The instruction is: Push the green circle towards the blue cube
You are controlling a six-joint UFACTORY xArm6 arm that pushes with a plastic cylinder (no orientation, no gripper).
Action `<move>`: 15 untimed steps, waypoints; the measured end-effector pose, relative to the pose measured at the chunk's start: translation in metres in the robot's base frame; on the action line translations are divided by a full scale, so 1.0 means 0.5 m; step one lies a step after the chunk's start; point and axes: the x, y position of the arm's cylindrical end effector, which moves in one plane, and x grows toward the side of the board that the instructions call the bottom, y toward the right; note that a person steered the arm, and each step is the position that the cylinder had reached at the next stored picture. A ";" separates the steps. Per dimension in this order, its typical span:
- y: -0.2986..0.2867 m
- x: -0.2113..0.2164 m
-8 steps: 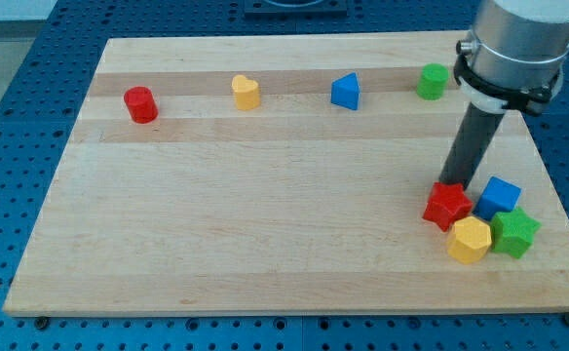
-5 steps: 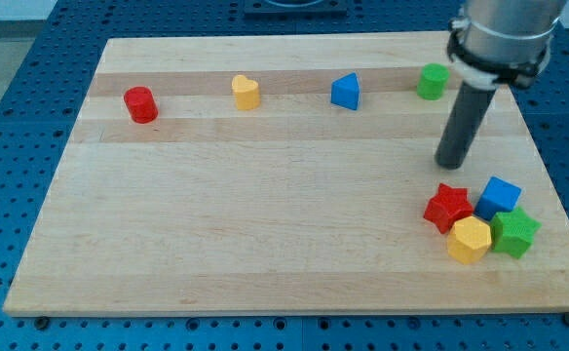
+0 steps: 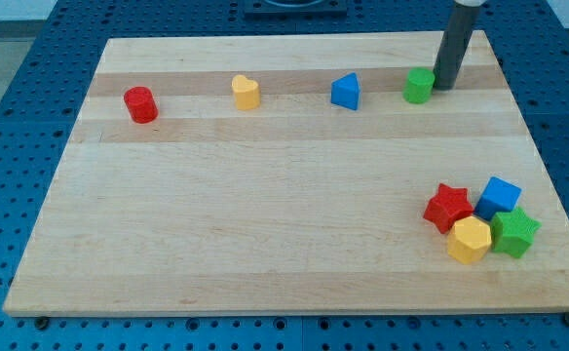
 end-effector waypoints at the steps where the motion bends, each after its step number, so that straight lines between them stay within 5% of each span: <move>1: 0.032 0.071; 4: 0.015 -0.057; 6: -0.024 0.083; 9: -0.134 -0.003; 11: -0.131 0.154; 14: -0.205 0.056; 15: -0.260 0.118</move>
